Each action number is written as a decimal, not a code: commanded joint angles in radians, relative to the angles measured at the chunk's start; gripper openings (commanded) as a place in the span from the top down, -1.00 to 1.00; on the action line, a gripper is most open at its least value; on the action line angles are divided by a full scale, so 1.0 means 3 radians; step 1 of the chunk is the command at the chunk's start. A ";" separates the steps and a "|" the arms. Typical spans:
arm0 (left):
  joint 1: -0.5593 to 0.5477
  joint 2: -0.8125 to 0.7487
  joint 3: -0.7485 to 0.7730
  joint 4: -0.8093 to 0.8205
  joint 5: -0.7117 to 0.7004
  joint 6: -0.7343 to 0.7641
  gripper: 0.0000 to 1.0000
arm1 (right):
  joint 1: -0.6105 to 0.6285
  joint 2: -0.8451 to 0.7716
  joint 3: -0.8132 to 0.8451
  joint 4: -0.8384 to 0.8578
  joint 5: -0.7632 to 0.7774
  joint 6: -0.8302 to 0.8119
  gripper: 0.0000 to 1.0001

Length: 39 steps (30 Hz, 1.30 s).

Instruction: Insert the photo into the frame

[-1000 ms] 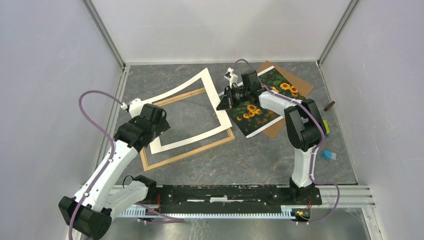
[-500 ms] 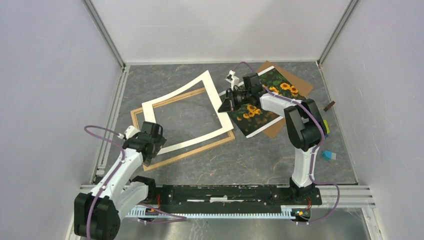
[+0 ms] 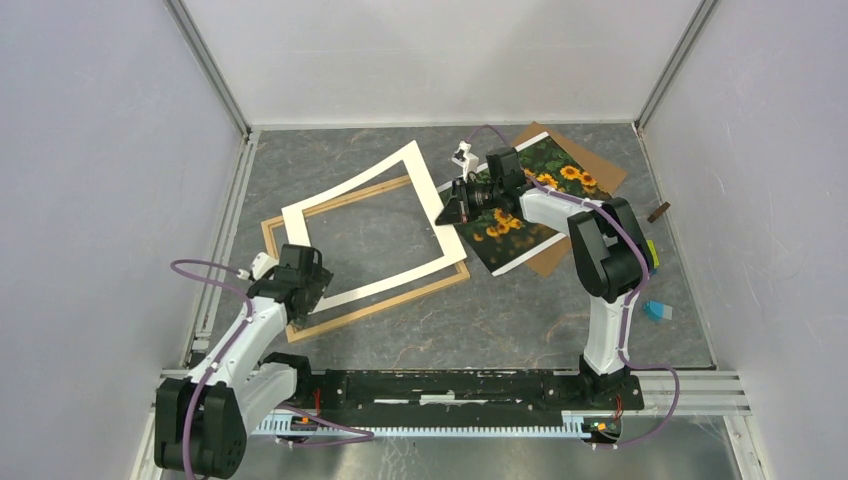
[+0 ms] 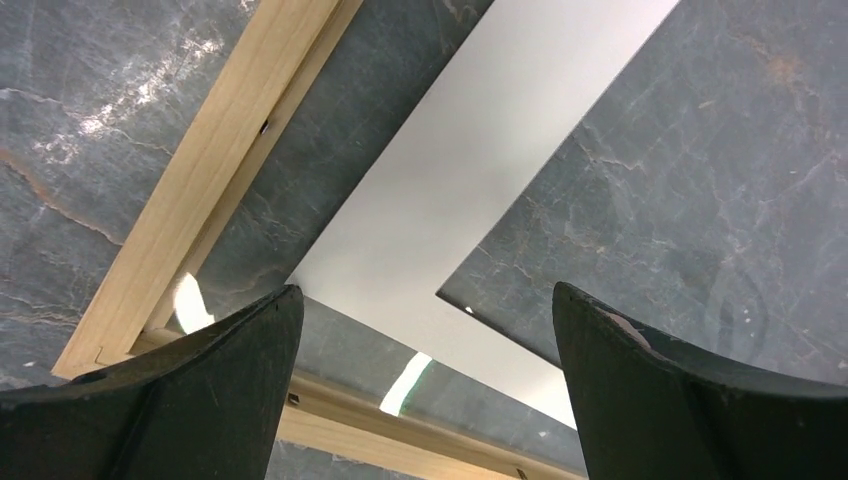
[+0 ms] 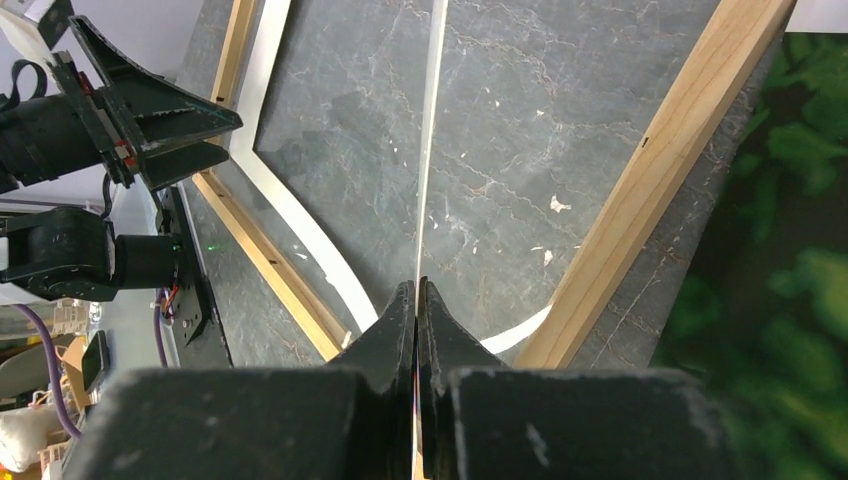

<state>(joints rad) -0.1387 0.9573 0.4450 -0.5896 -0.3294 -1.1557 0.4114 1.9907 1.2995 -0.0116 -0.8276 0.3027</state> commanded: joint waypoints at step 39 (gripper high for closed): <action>-0.1742 0.2129 0.1479 0.2262 0.1794 0.1347 -0.53 | -0.0360 0.0174 0.0277 0.0401 -0.0555 0.0344 1.00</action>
<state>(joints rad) -0.6529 1.5299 0.8146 -0.0586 0.2195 -0.7433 0.2977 2.0342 1.3773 0.1055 -0.9642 0.4427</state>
